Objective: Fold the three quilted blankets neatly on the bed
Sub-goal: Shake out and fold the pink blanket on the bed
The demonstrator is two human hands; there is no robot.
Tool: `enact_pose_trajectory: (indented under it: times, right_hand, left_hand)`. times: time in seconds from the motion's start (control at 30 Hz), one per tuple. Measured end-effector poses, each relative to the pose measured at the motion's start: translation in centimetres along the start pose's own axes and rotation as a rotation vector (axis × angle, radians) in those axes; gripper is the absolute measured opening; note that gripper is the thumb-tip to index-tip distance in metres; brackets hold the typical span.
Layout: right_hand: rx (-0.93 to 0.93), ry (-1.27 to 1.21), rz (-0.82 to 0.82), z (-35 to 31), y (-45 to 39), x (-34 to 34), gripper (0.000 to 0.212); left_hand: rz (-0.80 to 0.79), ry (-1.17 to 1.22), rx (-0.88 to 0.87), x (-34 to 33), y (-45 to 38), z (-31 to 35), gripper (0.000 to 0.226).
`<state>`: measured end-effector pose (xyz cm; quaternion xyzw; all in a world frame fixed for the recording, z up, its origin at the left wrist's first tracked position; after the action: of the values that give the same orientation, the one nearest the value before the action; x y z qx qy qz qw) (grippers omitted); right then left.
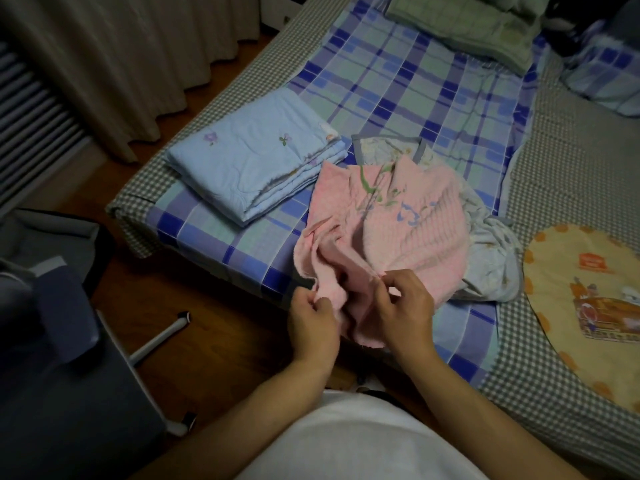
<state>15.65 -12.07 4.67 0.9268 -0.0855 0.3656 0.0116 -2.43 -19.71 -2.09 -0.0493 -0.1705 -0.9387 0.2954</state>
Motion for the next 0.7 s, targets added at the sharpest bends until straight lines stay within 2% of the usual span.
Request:
enact_pose_trajectory:
  times: [0.1,0.23,0.33,0.4,0.47,0.7]
  right_hand:
    - [-0.007,-0.008,0.083,-0.3,-0.6,1.5,0.009]
    - [0.072,0.028,0.003,-2.0,0.6,0.0,0.015]
    - [0.117,0.060,-0.081,-2.6,1.8,-1.3,0.020]
    - [0.127,0.062,-0.125,-2.6,2.1,-1.8,0.021]
    - [0.135,0.053,-0.140,-2.6,2.2,-1.9,0.022]
    - [0.188,0.023,-0.144,-2.1,2.7,-1.5,0.012]
  left_hand:
    - [0.106,0.067,0.041,1.6,-0.5,-0.4,0.010]
    - [-0.003,0.171,-0.087,0.1,-0.2,0.8,0.035]
    - [-0.076,0.281,-0.041,-1.6,0.0,0.7,0.046]
    - [-0.109,0.358,0.058,-2.9,0.4,-0.1,0.042]
    - [-0.138,0.361,0.083,-3.7,0.8,-0.4,0.033]
    - [-0.298,0.094,-0.065,-4.3,0.6,0.2,0.020]
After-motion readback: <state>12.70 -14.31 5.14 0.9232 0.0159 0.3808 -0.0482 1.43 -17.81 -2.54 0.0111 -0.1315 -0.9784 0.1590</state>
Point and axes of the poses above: each hand's wrist, its own y-axis away from the middle knuckle, its own x-axis out of the back of the hand, z = x × y, the point moved 10 cm from there along -y, towards the middle knuckle, and after that the axes turned 14 degrees about -x, right-handed, at the moved point
